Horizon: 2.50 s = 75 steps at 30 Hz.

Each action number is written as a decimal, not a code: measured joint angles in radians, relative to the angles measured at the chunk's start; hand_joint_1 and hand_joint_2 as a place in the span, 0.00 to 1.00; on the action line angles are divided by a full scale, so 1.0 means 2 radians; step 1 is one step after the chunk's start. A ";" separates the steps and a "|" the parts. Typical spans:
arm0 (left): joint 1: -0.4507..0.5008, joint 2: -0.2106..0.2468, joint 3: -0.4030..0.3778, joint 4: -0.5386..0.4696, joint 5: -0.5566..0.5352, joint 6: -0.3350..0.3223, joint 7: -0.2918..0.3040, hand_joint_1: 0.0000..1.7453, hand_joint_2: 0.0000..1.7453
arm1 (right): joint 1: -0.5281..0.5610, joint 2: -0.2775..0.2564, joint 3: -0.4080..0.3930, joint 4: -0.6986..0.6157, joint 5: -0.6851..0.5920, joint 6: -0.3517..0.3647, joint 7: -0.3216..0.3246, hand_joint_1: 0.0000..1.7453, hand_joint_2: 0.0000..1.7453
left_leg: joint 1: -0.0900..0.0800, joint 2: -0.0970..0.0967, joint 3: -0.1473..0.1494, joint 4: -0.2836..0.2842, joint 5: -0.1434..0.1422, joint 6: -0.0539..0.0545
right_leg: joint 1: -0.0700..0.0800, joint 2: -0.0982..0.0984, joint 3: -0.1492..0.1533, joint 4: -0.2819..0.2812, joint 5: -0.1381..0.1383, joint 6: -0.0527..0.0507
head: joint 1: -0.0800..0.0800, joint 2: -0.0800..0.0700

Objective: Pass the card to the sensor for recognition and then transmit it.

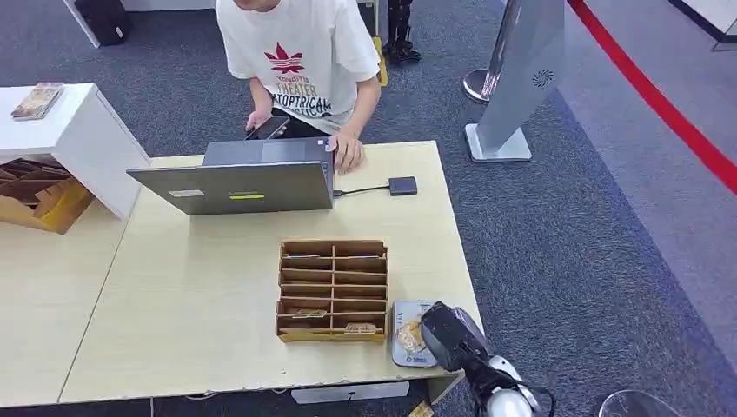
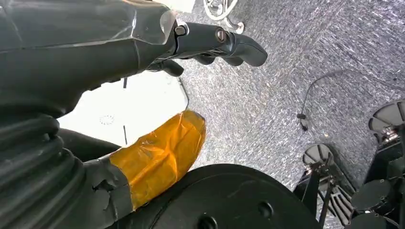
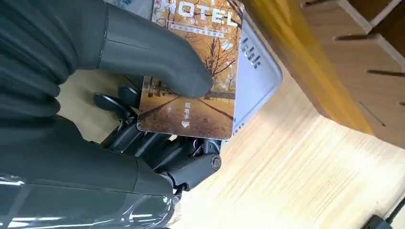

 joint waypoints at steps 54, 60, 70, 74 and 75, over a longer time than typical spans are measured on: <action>0.000 0.000 0.001 0.000 0.000 -0.001 0.006 0.00 1.00 | -0.031 0.012 -0.012 0.039 0.039 0.032 0.009 1.00 1.00 | 0.000 0.001 0.005 0.000 0.000 0.000 | 0.000 0.000 0.004 0.000 0.000 0.000 | 0.000 0.000; 0.000 0.000 0.001 0.000 0.000 -0.001 0.006 0.00 1.00 | -0.032 0.012 -0.011 0.041 0.041 0.032 0.009 1.00 1.00 | 0.000 0.001 0.005 0.000 0.000 0.000 | 0.000 0.000 0.004 0.000 0.000 0.000 | 0.000 0.000; 0.000 0.000 0.001 0.000 0.000 -0.001 0.007 0.00 1.00 | -0.034 0.012 -0.011 0.042 0.041 0.032 0.009 1.00 1.00 | 0.000 0.001 0.005 0.000 0.000 0.000 | 0.000 0.000 0.004 0.000 0.000 0.000 | 0.000 0.000; 0.000 0.000 0.001 0.000 0.000 -0.001 0.007 0.00 1.00 | -0.035 0.012 -0.011 0.043 0.041 0.032 0.009 1.00 1.00 | 0.000 0.001 0.005 0.000 0.000 0.000 | 0.000 0.000 0.004 0.000 0.000 0.000 | 0.000 0.000; 0.000 0.000 0.001 0.000 0.000 -0.001 0.007 0.00 1.00 | -0.035 0.012 -0.010 0.043 0.041 0.032 0.009 1.00 1.00 | 0.000 0.001 0.005 0.000 0.000 0.000 | 0.000 0.000 0.004 0.000 0.000 0.000 | 0.000 0.000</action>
